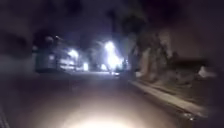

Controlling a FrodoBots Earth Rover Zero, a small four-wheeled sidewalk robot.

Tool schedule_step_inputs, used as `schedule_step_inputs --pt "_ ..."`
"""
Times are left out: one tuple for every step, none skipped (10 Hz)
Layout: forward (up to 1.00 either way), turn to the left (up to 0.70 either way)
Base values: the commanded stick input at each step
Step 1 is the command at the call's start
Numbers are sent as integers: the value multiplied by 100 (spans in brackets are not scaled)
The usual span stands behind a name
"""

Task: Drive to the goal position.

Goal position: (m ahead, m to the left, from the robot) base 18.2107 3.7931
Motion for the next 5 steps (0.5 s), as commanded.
schedule_step_inputs --pt "70 0" --pt "70 -3" --pt "70 -18" --pt "70 -35" --pt "70 -31"
